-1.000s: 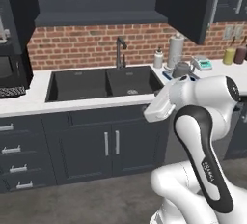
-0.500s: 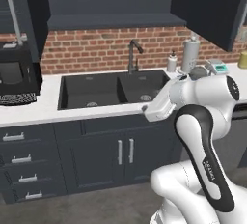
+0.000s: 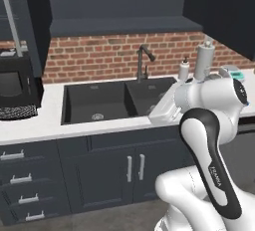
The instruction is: Pick the kettle from the counter and place it on the tray. Then pick the mug from the cabinet and place it on the tray. Then close the cabinet doors.
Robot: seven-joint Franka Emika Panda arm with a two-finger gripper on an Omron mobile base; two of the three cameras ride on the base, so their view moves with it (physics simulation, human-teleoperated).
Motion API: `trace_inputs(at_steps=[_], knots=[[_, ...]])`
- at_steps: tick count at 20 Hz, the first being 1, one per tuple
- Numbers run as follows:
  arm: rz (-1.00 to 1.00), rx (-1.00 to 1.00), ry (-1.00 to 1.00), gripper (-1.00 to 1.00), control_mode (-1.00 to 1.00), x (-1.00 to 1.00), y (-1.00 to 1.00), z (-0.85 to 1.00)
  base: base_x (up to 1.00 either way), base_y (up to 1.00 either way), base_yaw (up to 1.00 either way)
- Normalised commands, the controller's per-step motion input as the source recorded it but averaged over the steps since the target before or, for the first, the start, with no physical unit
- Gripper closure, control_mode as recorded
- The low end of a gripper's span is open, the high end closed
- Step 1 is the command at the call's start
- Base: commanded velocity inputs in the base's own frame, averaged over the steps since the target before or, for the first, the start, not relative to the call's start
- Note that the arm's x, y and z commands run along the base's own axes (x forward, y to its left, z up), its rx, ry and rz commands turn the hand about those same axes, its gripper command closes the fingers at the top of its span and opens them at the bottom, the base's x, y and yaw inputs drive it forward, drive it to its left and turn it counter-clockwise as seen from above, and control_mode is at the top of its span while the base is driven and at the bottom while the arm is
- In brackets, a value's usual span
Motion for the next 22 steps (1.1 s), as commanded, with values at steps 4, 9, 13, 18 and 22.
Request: trace_inputs(at_steps=[4, 9, 13, 18, 22], knots=[[0.0, 0.0, 0.0, -1.0, 1.0, 0.0, 0.0, 0.0, 0.35, 0.12, -0.03], [0.0, 0.0, 0.0, -1.0, 1.0, 0.0, 0.0, 0.0, 0.33, 0.13, -0.03], [0.0, 0.0, 0.0, -1.0, 1.0, 0.0, 0.0, 0.0, 0.32, 0.12, -0.03], [0.0, 0.0, 0.0, -1.0, 1.0, 0.0, 0.0, 0.0, 0.36, 0.09, -0.01], [0.0, 0.0, 0.0, -1.0, 1.0, 0.0, 0.0, 0.0, 0.37, 0.12, 0.0]])
